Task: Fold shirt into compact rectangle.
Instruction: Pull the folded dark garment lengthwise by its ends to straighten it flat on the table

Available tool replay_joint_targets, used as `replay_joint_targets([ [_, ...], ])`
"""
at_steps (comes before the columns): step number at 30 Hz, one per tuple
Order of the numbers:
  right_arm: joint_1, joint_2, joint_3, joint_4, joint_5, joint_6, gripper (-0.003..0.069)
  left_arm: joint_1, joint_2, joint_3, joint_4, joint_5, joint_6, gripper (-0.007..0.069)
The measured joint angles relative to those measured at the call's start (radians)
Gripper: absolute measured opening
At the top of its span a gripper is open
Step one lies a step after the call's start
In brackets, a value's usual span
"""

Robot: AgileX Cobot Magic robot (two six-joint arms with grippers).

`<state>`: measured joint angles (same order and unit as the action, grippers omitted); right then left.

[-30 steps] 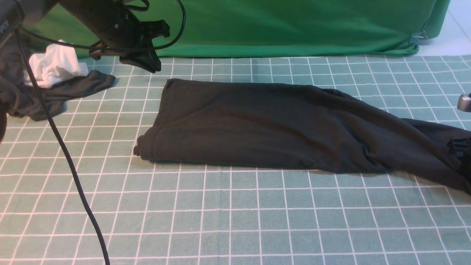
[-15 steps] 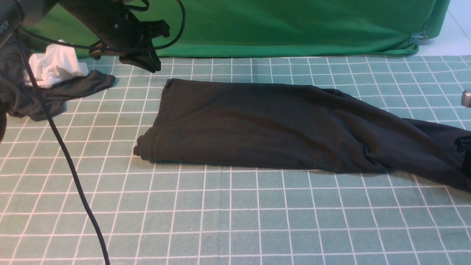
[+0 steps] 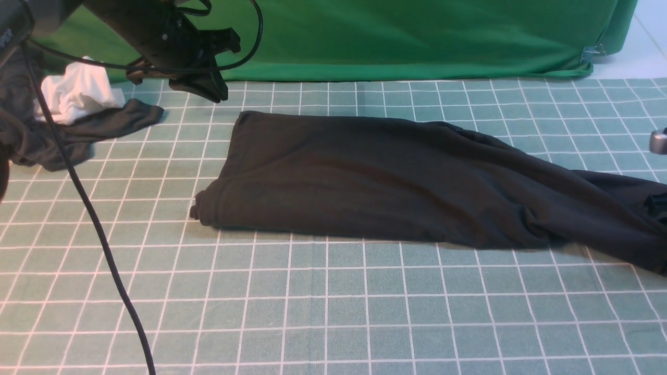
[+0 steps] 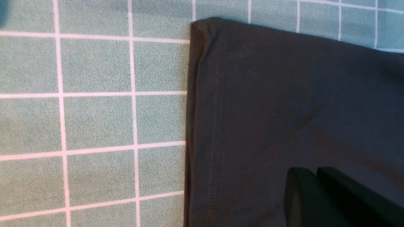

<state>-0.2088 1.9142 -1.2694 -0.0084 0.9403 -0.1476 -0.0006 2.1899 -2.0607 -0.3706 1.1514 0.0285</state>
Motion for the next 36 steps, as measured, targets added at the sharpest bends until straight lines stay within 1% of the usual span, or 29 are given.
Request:
replay_joint_targets([
  [2, 0.000, -0.019, -0.027, -0.023, 0.033, 0.001, 0.0076, 0.000, 0.000, 0.000, 0.000, 0.000, 0.000, 0.0013],
  [5, 0.000, -0.032, -0.038, -0.033, 0.039, 0.002, 0.0078, 0.000, 0.000, 0.000, 0.000, 0.000, 0.000, 0.0013],
  [9, 0.000, -0.033, -0.038, -0.039, 0.031, 0.004, 0.0108, 0.000, 0.000, 0.000, 0.000, 0.000, 0.000, 0.0013],
  [13, 0.000, -0.033, -0.038, -0.052, -0.016, 0.004, 0.0113, 0.000, 0.000, 0.000, 0.000, 0.000, 0.003, 0.0013],
  [14, 0.000, -0.033, -0.038, -0.056, -0.040, 0.004, 0.0091, 0.000, 0.000, 0.000, 0.000, 0.000, 0.006, 0.0013],
  [16, 0.000, -0.033, -0.038, -0.061, -0.063, 0.004, 0.0074, 0.000, 0.000, 0.000, 0.000, 0.000, 0.007, 0.0013],
  [21, 0.000, -0.033, -0.038, -0.075, -0.120, 0.004, 0.0074, 0.000, 0.000, 0.000, 0.000, 0.001, 0.007, 0.0013],
  [27, 0.000, -0.028, -0.038, -0.083, -0.260, 0.004, 0.0074, 0.000, 0.000, 0.000, 0.000, 0.001, 0.008, 0.0013],
  [30, 0.000, -0.013, -0.038, -0.090, -0.299, 0.004, 0.0089, 0.000, 0.000, 0.000, 0.005, 0.001, 0.008, 0.0013],
  [33, 0.000, 0.019, -0.038, -0.129, -0.309, 0.044, 0.0169, 0.000, 0.000, 0.000, 0.015, 0.005, 0.008, 0.0013],
  [34, 0.000, 0.028, -0.038, -0.157, -0.311, 0.084, 0.0220, 0.000, 0.000, 0.000, 0.017, 0.006, 0.008, 0.0013],
  [35, 0.000, 0.035, -0.037, -0.204, -0.317, 0.148, 0.0288, 0.000, 0.000, 0.000, 0.020, 0.010, 0.008, 0.0013],
  [36, 0.000, 0.038, -0.037, -0.243, -0.322, 0.184, 0.0332, 0.000, 0.000, 0.000, 0.022, 0.013, 0.008, 0.0013],
])
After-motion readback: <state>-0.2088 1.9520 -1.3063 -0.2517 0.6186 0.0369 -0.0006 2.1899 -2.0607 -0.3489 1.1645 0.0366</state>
